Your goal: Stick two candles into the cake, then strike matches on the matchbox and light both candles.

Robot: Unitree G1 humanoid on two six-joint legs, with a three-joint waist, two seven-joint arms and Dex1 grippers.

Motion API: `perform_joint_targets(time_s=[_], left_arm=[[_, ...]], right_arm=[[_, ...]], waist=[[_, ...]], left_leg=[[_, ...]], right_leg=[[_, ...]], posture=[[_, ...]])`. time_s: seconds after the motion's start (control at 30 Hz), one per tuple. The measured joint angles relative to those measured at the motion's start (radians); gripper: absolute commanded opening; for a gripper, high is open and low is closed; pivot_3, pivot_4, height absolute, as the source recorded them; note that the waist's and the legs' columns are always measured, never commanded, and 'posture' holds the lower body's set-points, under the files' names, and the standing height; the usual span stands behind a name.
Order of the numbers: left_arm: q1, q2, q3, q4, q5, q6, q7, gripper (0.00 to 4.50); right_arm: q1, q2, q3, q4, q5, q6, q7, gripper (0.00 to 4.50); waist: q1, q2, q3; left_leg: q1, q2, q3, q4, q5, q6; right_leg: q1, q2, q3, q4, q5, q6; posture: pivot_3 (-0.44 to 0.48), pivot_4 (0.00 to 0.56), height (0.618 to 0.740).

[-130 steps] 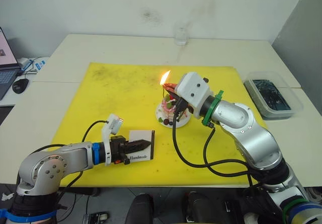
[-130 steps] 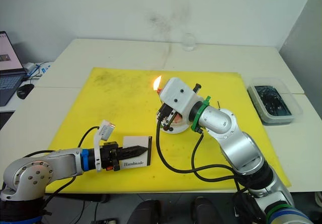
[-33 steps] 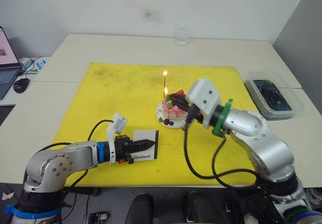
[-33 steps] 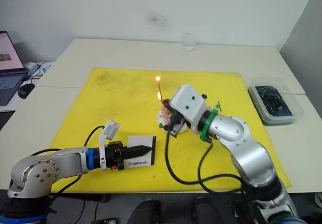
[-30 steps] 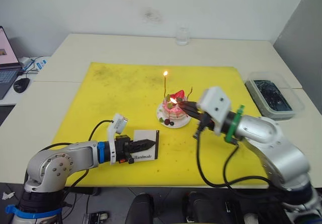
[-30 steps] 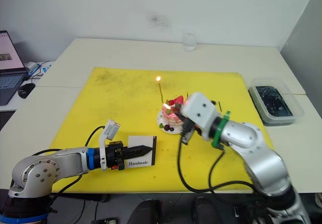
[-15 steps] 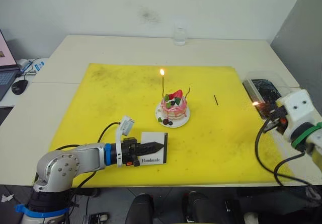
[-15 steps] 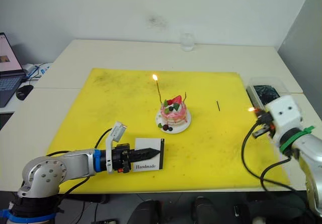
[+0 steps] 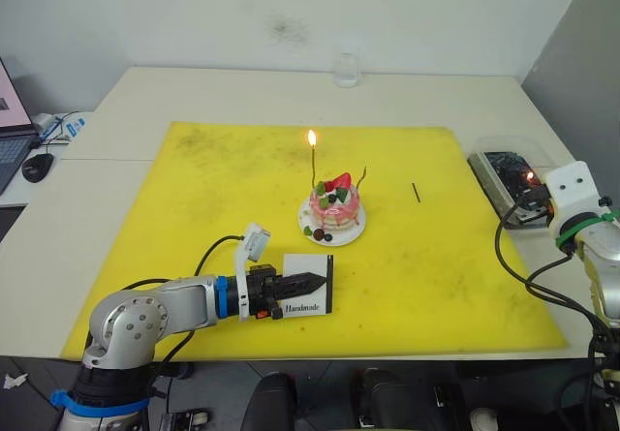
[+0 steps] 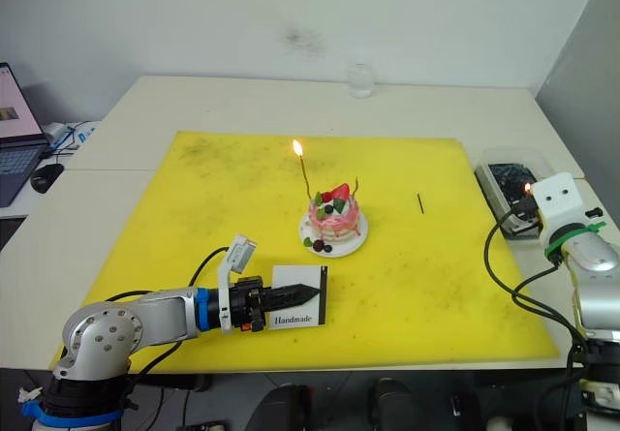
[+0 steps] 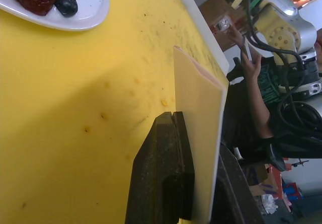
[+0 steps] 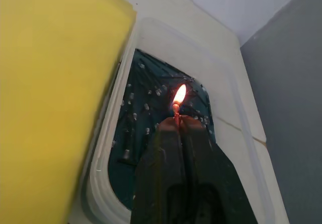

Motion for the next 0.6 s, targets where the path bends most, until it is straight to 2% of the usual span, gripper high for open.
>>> perform_joint_targets(time_s=[0.07, 0.17, 0.27, 0.4, 0.43, 0.6], left_arm=[[0.000, 0.000, 0.000, 0.000, -0.004, 0.000, 0.002, 0.00], [0.000, 0.001, 0.000, -0.001, -0.010, 0.000, 0.004, 0.00], [0.000, 0.003, 0.000, -0.001, -0.010, 0.000, 0.009, 0.00], [-0.002, 0.004, 0.000, 0.000, -0.010, 0.000, 0.011, 0.00], [-0.004, 0.004, 0.000, 0.000, -0.010, -0.001, 0.011, 0.00], [-0.009, 0.006, 0.003, 0.000, -0.012, -0.001, 0.019, 0.00]], right_arm=[[-0.023, 0.001, 0.016, 0.065, -0.022, -0.055, -0.014, 0.69], [-0.052, 0.008, 0.022, 0.134, -0.034, -0.110, -0.053, 1.73], [-0.050, 0.008, 0.018, 0.125, -0.037, -0.129, -0.079, 2.78], [-0.010, 0.008, -0.016, 0.029, -0.027, -0.117, -0.095, 4.33], [0.004, 0.008, -0.028, -0.021, -0.017, -0.098, -0.091, 4.47], [0.099, 0.036, -0.076, -0.424, 0.138, 0.051, -0.004, 4.47]], waist=[[0.000, 0.000, 0.000], [0.000, 0.000, 0.000], [0.000, 0.000, 0.000], [0.001, 0.000, 0.000], [0.000, 0.001, 0.000], [0.000, 0.002, 0.000]], left_leg=[[0.000, 0.000, 0.000, 0.000, 0.000, 0.000], [0.000, 0.000, 0.000, 0.000, 0.000, 0.000], [0.000, 0.000, 0.000, 0.000, 0.000, 0.000], [0.000, 0.001, 0.000, 0.000, 0.000, 0.000], [0.000, 0.001, 0.000, 0.000, 0.000, 0.000], [0.001, 0.002, -0.002, 0.000, 0.000, 0.000]], right_leg=[[0.000, 0.000, 0.000, 0.000, 0.000, 0.000], [0.000, 0.000, 0.001, 0.000, 0.000, 0.000], [0.000, 0.000, 0.000, 0.000, 0.000, 0.000], [0.000, 0.000, 0.000, 0.000, 0.000, 0.000], [0.000, 0.000, 0.000, 0.001, 0.000, 0.000], [0.001, 0.000, -0.001, 0.001, 0.000, 0.000]], posture=[[0.000, 0.150, 0.740], [0.000, 0.150, 0.740], [0.000, 0.150, 0.740], [0.000, 0.150, 0.740], [0.000, 0.150, 0.740], [0.000, 0.150, 0.740]])
